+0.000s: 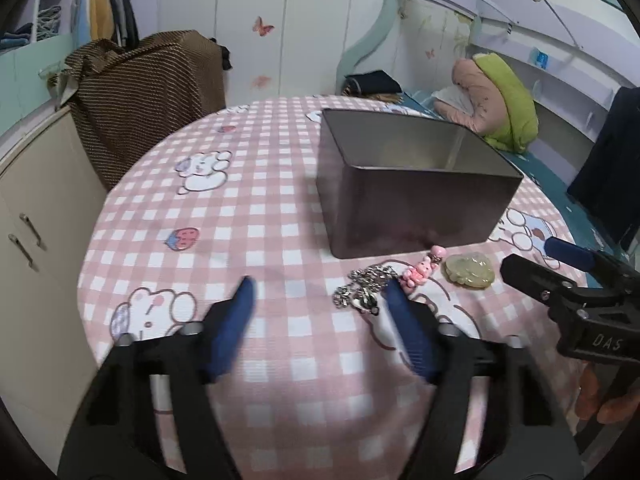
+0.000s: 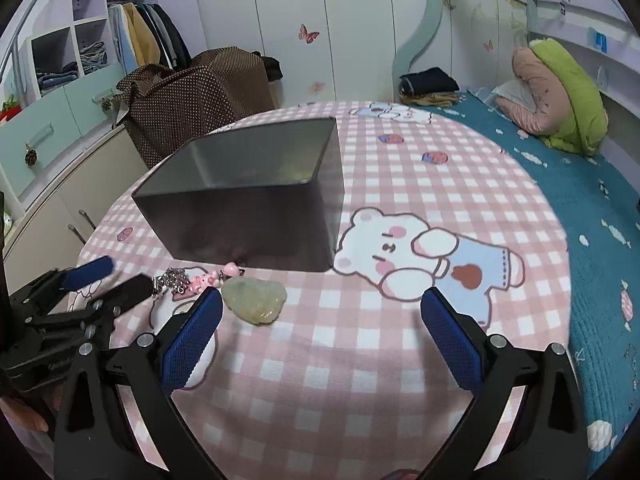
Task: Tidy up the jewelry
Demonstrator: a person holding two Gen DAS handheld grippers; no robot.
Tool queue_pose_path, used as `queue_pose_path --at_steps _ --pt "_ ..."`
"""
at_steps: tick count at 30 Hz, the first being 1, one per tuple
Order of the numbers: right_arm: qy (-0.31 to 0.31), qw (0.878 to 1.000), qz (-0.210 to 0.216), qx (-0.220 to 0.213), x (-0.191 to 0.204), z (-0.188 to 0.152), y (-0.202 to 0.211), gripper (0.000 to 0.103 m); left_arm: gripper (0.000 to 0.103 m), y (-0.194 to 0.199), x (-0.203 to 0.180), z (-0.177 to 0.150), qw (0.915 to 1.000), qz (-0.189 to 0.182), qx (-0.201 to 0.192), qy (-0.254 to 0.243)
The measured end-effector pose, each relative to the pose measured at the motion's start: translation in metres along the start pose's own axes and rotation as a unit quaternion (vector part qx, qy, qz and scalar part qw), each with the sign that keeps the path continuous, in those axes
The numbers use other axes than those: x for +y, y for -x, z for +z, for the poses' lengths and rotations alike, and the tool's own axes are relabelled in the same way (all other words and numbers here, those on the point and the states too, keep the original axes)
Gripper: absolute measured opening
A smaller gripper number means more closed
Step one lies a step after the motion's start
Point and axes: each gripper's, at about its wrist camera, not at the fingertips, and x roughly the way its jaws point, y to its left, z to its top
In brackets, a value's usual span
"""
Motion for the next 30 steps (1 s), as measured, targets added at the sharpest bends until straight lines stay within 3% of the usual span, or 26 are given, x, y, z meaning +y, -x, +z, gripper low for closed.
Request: queue_pose_path --at_steps 3,10,12,22,30 --pt "-0.004 1.0 0.002 0.006 -0.002 -0.001 -0.003 0.096 0.043 -0.004 -0.006 -0.001 0.9999 -0.003 0.007 -0.011" --pt "0.009 1.0 0.007 0.004 0.001 -0.001 -0.003 0.096 0.018 -0.008 -0.015 -0.002 0.9994 -0.028 0.017 -0.013" --pt "0.012 1.0 0.013 0.003 0.003 -0.001 -0.003 0.096 0.011 -0.009 -0.018 -0.003 0.9995 -0.019 0.016 -0.021" --pt "0.019 0.999 0.028 -0.009 0.007 0.002 0.004 0.096 0.01 -0.003 -0.017 -0.002 0.9996 -0.024 0.014 -0.011" --pt "0.071 0.993 0.088 -0.018 0.038 0.004 0.013 0.094 0.01 0.015 0.005 0.001 0.9994 -0.026 -0.01 0.019"
